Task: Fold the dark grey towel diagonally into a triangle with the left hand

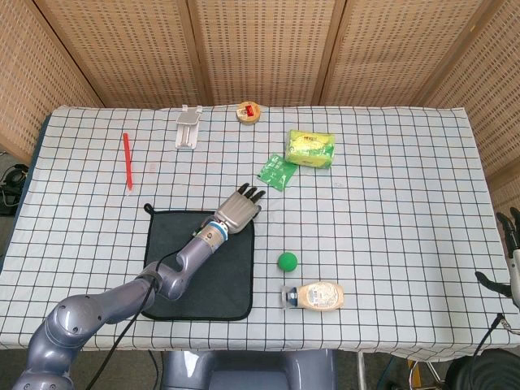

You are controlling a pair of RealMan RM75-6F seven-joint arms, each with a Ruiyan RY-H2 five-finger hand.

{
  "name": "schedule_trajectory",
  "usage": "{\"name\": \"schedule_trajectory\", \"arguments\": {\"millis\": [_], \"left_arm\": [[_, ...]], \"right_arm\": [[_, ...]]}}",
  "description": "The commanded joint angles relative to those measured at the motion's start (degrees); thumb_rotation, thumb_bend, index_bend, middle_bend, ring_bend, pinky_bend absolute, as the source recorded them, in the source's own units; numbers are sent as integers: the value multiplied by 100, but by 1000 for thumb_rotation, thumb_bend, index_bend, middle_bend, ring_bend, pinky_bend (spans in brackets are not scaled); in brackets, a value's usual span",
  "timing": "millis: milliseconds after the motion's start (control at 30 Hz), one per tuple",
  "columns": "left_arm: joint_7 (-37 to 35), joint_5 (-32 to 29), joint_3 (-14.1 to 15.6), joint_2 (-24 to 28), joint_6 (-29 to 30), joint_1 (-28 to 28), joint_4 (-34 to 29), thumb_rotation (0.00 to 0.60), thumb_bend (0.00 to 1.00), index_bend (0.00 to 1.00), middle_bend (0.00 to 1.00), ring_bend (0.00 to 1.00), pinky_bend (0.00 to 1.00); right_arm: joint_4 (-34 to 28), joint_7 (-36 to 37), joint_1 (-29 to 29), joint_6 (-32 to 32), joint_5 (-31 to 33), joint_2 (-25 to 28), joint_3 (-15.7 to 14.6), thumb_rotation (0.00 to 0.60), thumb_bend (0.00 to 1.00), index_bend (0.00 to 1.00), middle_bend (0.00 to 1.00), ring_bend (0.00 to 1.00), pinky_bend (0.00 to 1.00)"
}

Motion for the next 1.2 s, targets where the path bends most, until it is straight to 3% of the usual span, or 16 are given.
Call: {"name": "schedule_trajectory", "arguments": {"millis": [33, 767, 967, 1200], "left_arm": [[-19, 46, 14, -5, 57, 7, 16, 600, 430, 533, 0, 0, 0], [361, -172, -11, 541, 534, 252, -902, 600, 443, 587, 0, 0, 0], [646, -386, 16, 995, 842, 449, -1701, 600, 463, 623, 0, 0, 0], [1403, -1062, 218, 1764, 1509, 834, -3331, 600, 464, 629, 0, 0, 0]], "right_arm": [[0, 15, -3, 5, -10, 6, 0, 600, 0, 100, 0, 0, 0], [-73, 138, -19, 21, -108, 56, -28, 600, 0, 103, 0, 0, 0], [-111, 167, -31, 51, -157, 79, -39, 600, 0, 102, 0, 0, 0], [-183, 169, -40, 94, -254, 102, -67, 600, 0, 103, 0, 0, 0]]}}
